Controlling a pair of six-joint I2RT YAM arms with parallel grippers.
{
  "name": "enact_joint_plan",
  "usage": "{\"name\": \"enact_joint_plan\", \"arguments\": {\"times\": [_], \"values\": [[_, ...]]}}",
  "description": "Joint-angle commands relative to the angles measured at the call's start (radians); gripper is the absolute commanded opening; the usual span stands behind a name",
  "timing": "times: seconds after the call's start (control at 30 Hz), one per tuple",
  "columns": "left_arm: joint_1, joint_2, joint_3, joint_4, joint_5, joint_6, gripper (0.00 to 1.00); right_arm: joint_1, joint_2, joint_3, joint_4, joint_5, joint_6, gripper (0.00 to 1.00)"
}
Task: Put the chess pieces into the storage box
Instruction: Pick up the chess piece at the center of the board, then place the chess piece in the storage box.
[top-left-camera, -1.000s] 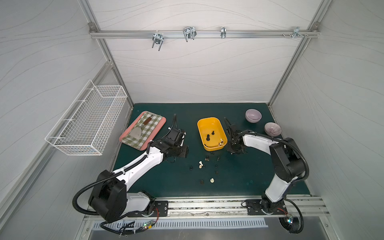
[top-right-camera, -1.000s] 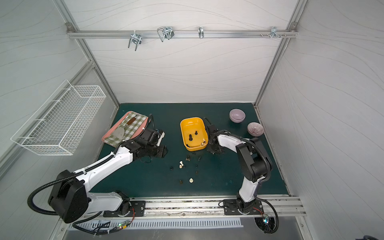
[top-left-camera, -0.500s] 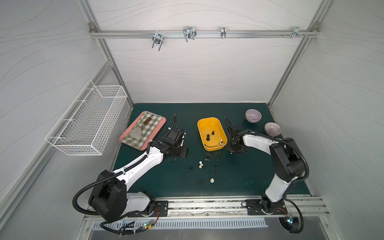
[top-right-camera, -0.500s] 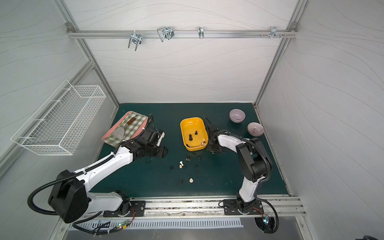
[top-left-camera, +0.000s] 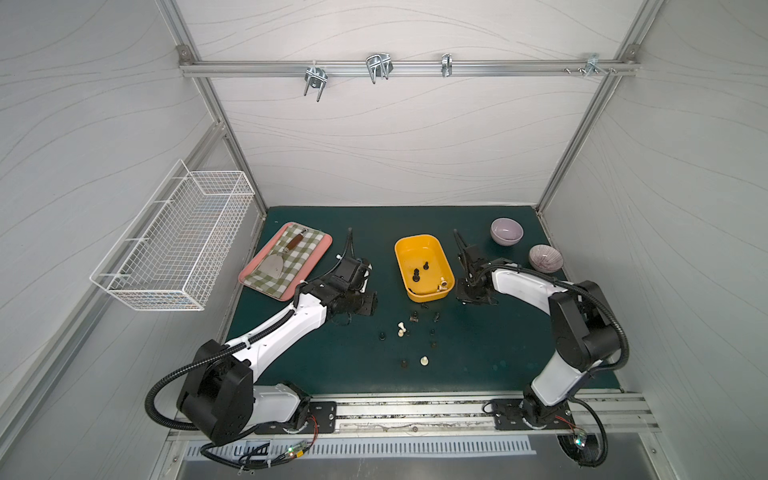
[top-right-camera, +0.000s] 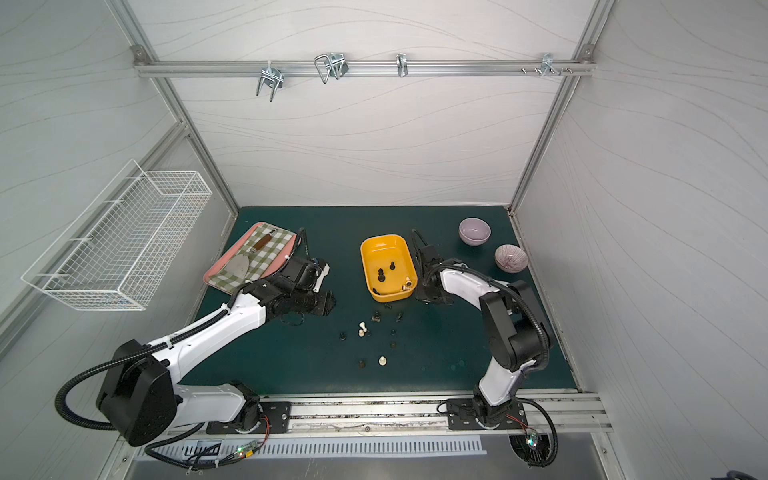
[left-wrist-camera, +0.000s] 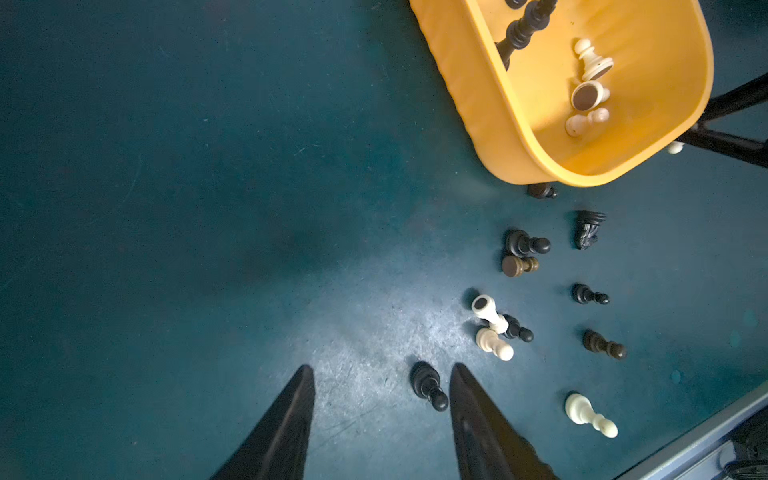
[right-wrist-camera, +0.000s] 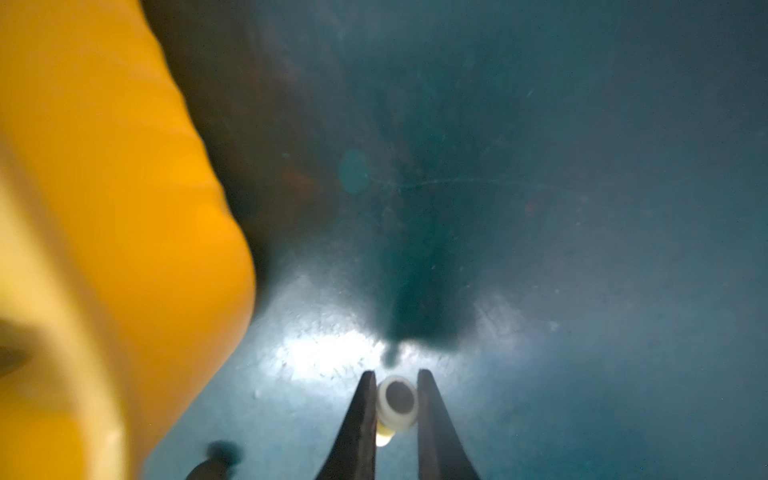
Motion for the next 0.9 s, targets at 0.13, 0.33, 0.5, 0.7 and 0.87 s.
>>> {"name": "enact_joint_plan", "arguments": {"times": [0.13,0.33,0.5,0.7,0.87], "values": [[-0.001,0.008,0.009,0.021,0.01,-0.011,0.54,-0.025,-0.091,0.058,-0.063,-0.033,-0.074,0.16],[-0.001,0.01,0.015,0.019,0.011,-0.013,0.54,-0.029,-0.12,0.141,-0.097,-0.061,-0.136,0.16],[0.0,0.012,0.016,0.018,0.016,-0.014,0.54,-0.019,-0.118,0.197,-0.103,-0.098,-0.169,0.16],[-0.001,0.008,0.015,0.015,0.017,-0.016,0.54,0.026,-0.071,0.258,-0.113,-0.106,-0.227,0.17],[-0.001,0.001,0.009,0.014,0.017,-0.022,0.54,0.052,-0.024,0.293,-0.106,-0.117,-0.242,0.17]]}}
